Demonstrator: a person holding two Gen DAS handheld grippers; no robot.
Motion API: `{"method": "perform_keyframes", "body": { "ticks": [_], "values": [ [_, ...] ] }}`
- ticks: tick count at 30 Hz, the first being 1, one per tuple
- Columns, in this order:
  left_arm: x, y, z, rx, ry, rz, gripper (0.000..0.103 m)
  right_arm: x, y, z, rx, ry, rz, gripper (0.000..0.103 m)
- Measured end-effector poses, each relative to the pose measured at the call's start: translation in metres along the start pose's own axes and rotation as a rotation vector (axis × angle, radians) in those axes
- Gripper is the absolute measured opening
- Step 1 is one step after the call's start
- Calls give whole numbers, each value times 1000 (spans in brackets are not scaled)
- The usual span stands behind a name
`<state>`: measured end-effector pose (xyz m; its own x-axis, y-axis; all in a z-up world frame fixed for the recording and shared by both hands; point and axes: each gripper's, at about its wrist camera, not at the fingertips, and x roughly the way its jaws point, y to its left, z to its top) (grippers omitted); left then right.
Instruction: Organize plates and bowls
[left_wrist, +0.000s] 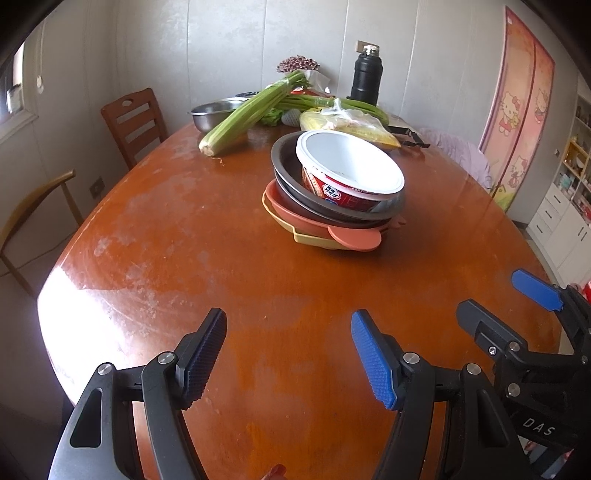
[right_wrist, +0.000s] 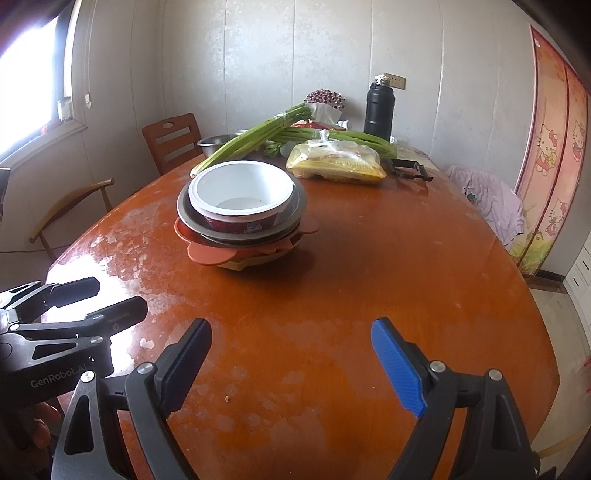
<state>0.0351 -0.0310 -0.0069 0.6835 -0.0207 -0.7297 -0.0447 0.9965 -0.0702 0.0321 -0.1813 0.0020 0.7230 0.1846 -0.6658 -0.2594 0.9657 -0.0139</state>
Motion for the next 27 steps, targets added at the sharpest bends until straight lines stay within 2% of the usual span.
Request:
{"method": "perform_keyframes", "body": {
  "ticks": [27],
  "values": [
    [-5, 2, -4, 10, 0, 2, 72, -10, 0, -1, 12, -15, -23, 88]
  ]
}}
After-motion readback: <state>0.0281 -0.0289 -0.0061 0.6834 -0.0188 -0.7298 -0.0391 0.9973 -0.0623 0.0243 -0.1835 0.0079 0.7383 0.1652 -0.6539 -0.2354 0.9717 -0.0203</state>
